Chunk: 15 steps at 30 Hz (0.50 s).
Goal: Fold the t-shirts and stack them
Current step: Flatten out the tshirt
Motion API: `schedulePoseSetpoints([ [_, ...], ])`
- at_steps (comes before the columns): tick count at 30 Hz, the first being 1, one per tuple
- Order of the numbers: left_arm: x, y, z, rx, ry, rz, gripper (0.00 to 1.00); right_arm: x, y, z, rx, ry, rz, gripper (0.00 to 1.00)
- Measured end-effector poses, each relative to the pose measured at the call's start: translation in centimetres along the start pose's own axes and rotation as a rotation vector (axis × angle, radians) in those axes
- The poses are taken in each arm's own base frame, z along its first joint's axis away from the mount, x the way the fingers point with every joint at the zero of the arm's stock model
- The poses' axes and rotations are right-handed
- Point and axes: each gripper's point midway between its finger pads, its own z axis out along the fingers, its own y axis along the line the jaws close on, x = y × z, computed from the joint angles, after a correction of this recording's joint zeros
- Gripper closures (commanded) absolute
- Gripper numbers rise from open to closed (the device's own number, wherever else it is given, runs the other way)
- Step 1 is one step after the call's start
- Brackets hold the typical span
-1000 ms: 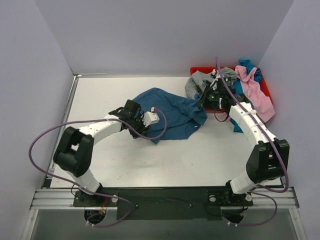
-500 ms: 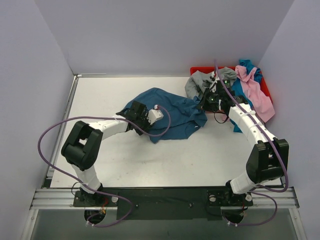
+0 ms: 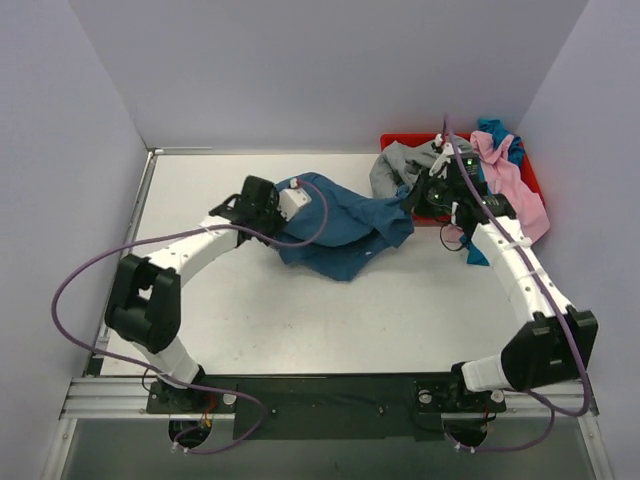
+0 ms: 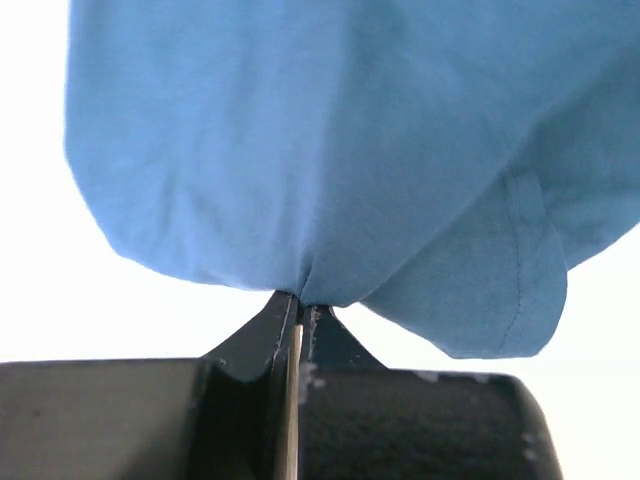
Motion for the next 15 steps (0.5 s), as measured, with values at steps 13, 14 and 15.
schedulePoseSetpoints([
  [13, -5.5, 7.2, -26.4, -0.123, -0.196, 0.012, 1.00, -6.5, 13.9, -27.4, -0.421, -0.657, -0.354, 1.00],
  [14, -5.4, 6.4, -27.7, -0.110, -0.204, 0.024, 1.00, -6.2, 14.5, -29.0, -0.452, -0.689, -0.372, 1.00],
  [15, -5.2, 5.7, -29.0, -0.102, -0.205, 0.036, 1.00, -6.1, 14.9, -30.0, -0.475, -0.712, -0.384, 1.00],
])
